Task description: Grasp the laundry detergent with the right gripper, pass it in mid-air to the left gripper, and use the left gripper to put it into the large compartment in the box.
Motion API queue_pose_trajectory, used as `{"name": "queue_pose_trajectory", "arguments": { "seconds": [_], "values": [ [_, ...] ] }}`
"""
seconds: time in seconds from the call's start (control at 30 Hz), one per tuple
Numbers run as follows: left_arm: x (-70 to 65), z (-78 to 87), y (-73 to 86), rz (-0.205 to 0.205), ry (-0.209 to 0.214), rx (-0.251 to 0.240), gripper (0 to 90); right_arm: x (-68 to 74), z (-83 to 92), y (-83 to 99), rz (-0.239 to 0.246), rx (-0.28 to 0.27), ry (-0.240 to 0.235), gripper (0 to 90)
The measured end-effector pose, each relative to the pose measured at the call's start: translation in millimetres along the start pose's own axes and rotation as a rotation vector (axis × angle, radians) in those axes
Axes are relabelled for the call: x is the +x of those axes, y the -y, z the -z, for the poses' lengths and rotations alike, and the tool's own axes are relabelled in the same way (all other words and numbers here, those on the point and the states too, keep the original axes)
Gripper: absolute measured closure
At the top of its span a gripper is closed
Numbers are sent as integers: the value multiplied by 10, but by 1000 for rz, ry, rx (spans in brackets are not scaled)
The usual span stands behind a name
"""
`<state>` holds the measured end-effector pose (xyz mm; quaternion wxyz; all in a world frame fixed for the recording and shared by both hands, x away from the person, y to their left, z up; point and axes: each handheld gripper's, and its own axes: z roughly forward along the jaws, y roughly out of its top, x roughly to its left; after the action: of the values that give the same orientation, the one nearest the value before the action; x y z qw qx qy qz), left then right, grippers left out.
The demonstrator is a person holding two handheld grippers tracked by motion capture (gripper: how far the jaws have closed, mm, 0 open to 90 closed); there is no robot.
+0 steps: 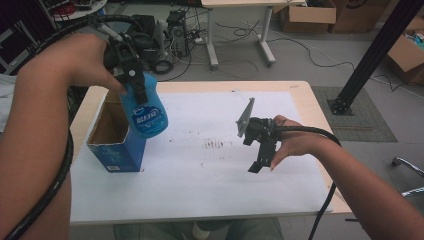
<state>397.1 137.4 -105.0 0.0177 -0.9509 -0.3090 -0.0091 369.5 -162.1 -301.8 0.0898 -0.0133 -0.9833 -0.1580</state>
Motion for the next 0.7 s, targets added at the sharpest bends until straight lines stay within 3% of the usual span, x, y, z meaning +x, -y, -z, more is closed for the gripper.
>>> {"name": "queue_pose_trajectory", "arguments": {
  "seconds": [0.13, 0.27, 0.33, 0.47, 0.57, 0.7],
  "values": [
    [53, 97, 14, 82, -3, 5, 383, -2, 20, 38, -1, 5, 5, 0],
    [123, 232, 47, 234, 3, -4, 383, -1, 45, 74, -3, 4, 6, 0],
    [154, 273, 66, 287, 0, -9, 382, 2, 66, 86, 0, -5, 14, 0],
    [235, 333, 126, 400, -7, 32, 381, 7, 102, 108, 3, -8, 24, 0],
    [305, 368, 200, 537, 5, 72, 381, 8, 117, 122, 7, -5, 24, 0],
    [357, 386, 262, 634, 15, 95, 382, 8, 121, 140, 8, 1, 26, 0]
  ]
}}
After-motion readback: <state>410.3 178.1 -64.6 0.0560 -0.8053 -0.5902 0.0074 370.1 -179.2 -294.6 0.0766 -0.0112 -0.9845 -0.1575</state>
